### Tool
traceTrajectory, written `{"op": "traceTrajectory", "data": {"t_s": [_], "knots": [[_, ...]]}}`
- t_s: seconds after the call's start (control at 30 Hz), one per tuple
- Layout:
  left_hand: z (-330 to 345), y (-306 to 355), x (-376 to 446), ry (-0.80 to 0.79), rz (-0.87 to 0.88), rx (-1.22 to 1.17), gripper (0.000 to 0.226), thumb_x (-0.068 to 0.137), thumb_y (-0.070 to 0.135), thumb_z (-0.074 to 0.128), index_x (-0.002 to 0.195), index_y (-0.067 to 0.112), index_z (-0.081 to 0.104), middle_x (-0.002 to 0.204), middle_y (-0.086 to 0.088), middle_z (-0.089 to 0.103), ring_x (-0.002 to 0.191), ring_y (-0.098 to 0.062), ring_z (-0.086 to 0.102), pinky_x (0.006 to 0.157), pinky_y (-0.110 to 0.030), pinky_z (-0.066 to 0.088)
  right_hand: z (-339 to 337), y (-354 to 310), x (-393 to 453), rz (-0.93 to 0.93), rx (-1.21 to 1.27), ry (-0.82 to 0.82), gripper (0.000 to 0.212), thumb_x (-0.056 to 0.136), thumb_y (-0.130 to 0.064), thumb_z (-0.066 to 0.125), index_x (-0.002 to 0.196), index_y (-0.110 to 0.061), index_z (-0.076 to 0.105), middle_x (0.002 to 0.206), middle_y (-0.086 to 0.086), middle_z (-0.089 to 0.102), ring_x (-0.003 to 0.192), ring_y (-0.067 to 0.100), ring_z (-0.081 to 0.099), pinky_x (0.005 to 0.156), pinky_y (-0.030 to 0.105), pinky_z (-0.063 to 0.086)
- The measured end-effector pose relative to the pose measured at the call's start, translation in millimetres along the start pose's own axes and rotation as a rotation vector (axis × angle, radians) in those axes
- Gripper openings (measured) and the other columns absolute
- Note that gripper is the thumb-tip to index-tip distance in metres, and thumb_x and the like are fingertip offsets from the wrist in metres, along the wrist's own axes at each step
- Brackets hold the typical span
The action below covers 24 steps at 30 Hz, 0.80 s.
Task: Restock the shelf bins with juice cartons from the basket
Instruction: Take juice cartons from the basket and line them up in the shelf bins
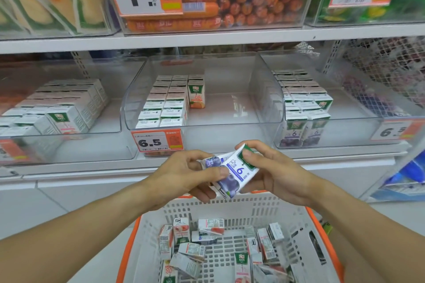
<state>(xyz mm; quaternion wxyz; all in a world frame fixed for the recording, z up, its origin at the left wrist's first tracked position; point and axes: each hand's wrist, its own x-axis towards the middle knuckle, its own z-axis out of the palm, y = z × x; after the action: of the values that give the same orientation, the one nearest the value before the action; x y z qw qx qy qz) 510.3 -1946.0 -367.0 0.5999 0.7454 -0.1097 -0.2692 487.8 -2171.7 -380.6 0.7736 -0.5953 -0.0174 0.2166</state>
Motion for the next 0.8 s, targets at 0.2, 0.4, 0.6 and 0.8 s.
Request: {"op": "traceTrajectory", "data": {"t_s": [0.2, 0.4, 0.6, 0.8], "knots": [[21.7, 5.6, 12.8, 0.018, 0.070, -0.066, 0.066, 0.059, 0.044, 0.080, 0.112, 0.009, 0.066, 0.088, -0.020, 0.074, 0.067, -0.032, 0.066, 0.067, -0.041, 0.057, -21.7, -4.8, -17.4, -0.066, 0.011, 0.013, 0.070, 0.063, -0.033, 0.091, 0.121, -0.015, 0.056, 0.101, 0.022, 0.069, 0.079, 0.034, 0.065, 0.067, 0.036, 0.061], [44.2, 21.2, 29.4, 0.106, 0.289, 0.008, 0.066, 0.068, 0.057, 0.066, 0.122, 0.019, 0.057, 0.107, -0.005, 0.072, 0.092, -0.017, 0.069, 0.081, -0.037, 0.056, -38.4, -23.0, -45.7, -0.348, 0.011, 0.179, 0.060, 0.059, -0.025, 0.092, 0.111, -0.019, 0.062, 0.103, 0.015, 0.068, 0.082, 0.030, 0.070, 0.073, 0.044, 0.061], [45.8, 36.3, 63.2, 0.464, 0.739, 0.781, 0.036, 0.088, 0.030, 0.062, 0.121, 0.019, 0.056, 0.120, 0.004, 0.055, 0.113, -0.008, 0.048, 0.098, -0.011, 0.031, -83.2, -84.0, -89.4, -0.729, -0.448, 0.595, 0.050, 0.069, -0.018, 0.081, 0.110, -0.027, 0.055, 0.110, -0.006, 0.067, 0.083, 0.025, 0.073, 0.079, 0.034, 0.058], [38.6, 20.8, 95.9, 0.515, 0.643, 0.984, 0.044, 0.085, 0.037, 0.072, 0.122, 0.019, 0.058, 0.111, 0.002, 0.062, 0.109, -0.022, 0.051, 0.090, -0.033, 0.034, -147.8, -135.5, -91.4, -0.524, -1.208, 0.749, 0.052, 0.071, -0.020, 0.086, 0.109, -0.037, 0.054, 0.124, 0.004, 0.049, 0.100, 0.027, 0.062, 0.088, 0.038, 0.053]]}}
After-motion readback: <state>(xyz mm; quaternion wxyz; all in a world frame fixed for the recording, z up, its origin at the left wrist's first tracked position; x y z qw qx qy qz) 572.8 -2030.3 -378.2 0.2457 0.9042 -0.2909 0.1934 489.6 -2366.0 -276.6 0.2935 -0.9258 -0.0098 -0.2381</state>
